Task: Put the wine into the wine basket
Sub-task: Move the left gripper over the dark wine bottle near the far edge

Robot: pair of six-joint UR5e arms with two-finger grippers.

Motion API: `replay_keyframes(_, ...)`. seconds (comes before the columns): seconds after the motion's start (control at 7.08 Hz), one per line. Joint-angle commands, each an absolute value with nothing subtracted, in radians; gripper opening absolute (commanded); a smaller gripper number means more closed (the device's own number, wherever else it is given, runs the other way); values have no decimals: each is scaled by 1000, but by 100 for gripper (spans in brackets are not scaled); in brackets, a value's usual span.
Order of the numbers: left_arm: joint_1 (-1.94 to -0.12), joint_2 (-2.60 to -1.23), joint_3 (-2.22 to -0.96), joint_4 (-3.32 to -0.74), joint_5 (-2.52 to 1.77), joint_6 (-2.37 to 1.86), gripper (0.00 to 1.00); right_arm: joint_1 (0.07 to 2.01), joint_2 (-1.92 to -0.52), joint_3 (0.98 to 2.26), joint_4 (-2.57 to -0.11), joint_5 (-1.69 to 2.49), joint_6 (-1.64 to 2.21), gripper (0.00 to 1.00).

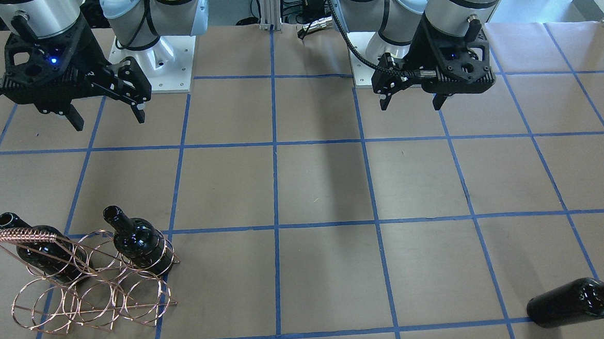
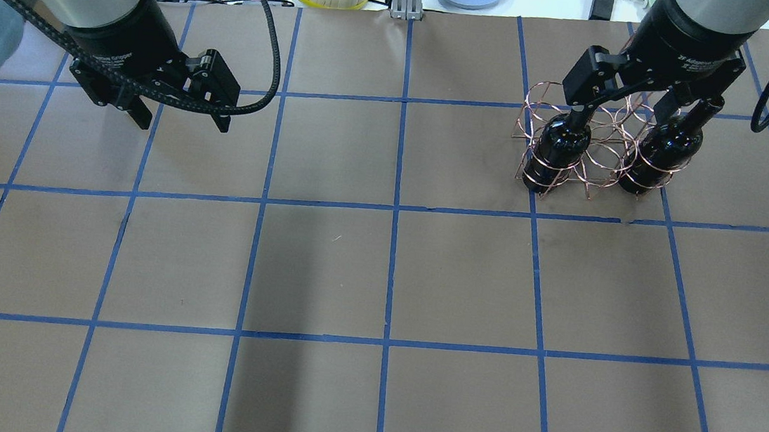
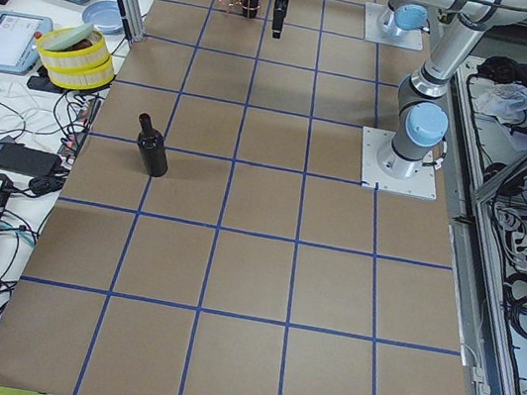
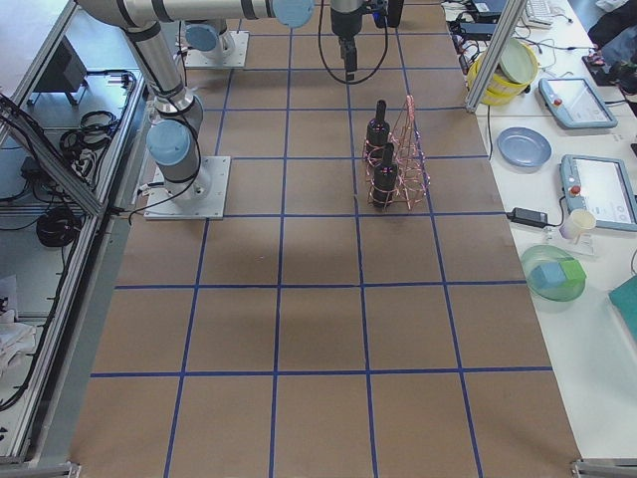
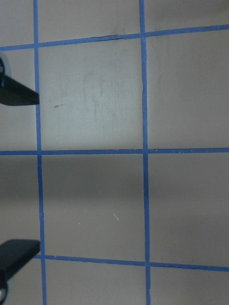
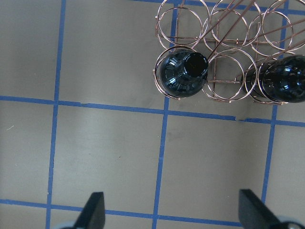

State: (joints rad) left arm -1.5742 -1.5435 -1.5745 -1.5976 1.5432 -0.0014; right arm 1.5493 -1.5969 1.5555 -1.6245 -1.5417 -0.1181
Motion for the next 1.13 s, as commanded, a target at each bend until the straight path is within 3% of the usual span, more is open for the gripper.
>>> replay_keyframes(0.0, -1580, -1543, -1575, -1592, 1555, -5, 100, 1549, -1597, 1555, -1624, -1542, -118, 100)
replay_keyframes(0.42, -1508, -1552, -1580, -1415, 1653, 122, 93, 1549, -1597, 1555, -1624, -1542, -118, 100)
replay_keyframes(0.99, -1177, -1652, -1582, -1124, 1583, 228, 86, 1549, -1597, 1555, -1623, -1542, -118, 100)
